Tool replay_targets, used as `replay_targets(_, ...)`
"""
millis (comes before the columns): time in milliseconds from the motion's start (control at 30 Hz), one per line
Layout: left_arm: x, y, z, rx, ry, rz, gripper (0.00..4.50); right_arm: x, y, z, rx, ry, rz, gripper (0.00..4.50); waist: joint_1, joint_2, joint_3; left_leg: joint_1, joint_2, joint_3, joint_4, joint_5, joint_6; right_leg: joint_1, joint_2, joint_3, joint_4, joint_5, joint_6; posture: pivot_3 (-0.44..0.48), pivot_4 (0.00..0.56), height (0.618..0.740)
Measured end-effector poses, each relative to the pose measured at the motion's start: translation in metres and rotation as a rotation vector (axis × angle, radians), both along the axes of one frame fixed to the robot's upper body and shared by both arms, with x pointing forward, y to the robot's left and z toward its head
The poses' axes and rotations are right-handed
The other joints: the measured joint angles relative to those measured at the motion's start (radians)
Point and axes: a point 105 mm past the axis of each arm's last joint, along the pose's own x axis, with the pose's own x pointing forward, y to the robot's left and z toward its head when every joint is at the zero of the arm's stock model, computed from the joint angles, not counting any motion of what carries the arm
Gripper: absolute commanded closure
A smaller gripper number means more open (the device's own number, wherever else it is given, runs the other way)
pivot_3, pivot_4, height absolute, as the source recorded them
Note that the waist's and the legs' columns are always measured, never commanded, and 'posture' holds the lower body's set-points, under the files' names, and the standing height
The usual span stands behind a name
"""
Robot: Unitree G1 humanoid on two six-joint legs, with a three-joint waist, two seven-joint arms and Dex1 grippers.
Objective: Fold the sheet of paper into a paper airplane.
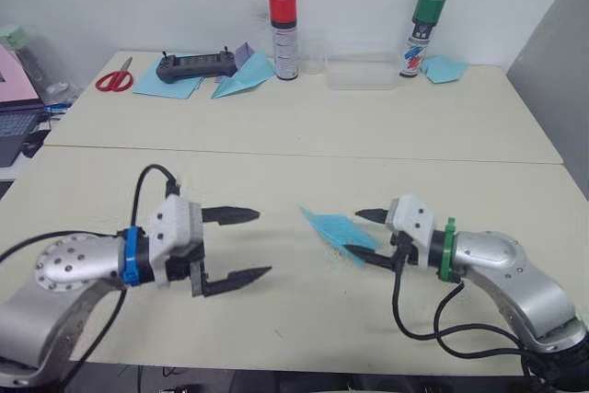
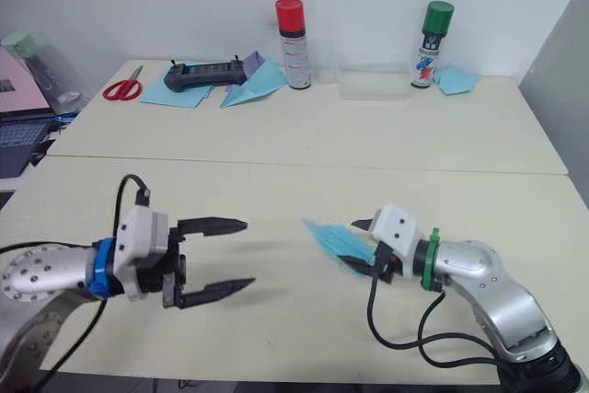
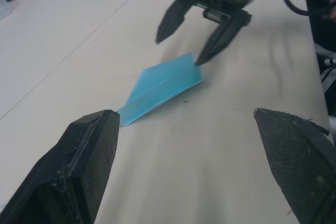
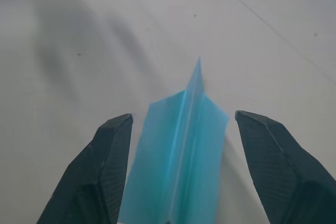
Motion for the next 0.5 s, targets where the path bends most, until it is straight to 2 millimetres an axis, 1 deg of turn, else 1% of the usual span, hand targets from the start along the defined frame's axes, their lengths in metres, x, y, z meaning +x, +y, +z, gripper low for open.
replay_targets(133, -0.002, -0.001, 0.013, 0.047, 0.048, -0.056, 0.0, 0.001, 0.006, -0.008, 0.001, 0.025, -0.015, 1.29, -0.001, 0.0, 0.0, -0.001, 0.0, 0.0, 0.0, 0.0, 0.0, 0.0, 0.0, 0.0, 0.0, 0.0, 0.0, 0.0, 0.15, 0.74)
replay_targets(233, -0.001, -0.002, 0.023, 0.087, 0.066, -0.085, 0.0, 0.004, 0.005, -0.014, -0.02, 0.032, -0.037, 1.29, -0.001, 0.0, 0.0, 0.0, 0.0, 0.0, 0.0, 0.0, 0.0, 0.0, 0.0, 0.0, 0.0, 0.0, 0.0, 0.0, 0.15, 0.74)
replay_targets(367, 0.01, 0.002, 0.038, 0.112, 0.08, -0.077, 0.0, 0.006, 0.003, -0.019, -0.019, 0.058, -0.059, 1.29, -0.002, 0.0, 0.0, -0.001, 0.0, 0.0, 0.0, 0.0, 0.0, -0.001, 0.0, 0.0, 0.0, 0.0, 0.0, 0.0, 0.15, 0.74)
replay_targets(467, 0.011, 0.002, 0.041, 0.111, 0.091, -0.079, 0.0, 0.01, 0.004, -0.018, 0.025, 0.091, -0.097, 1.29, -0.005, 0.0, 0.0, -0.001, 0.0, 0.0, 0.0, 0.0, 0.0, -0.001, 0.0, 0.0, 0.0, 0.0, 0.0, 0.0, 0.15, 0.74)
replay_targets(500, 0.011, 0.001, 0.04, 0.11, 0.094, -0.082, 0.0, 0.01, 0.003, -0.017, 0.035, 0.099, -0.102, 1.49, -0.005, 0.0, 0.0, -0.001, 0.0, 0.0, -0.001, 0.0, 0.0, -0.002, 0.0, 0.0, 0.0, 0.0, 0.0, 0.0, 0.15, 0.74)
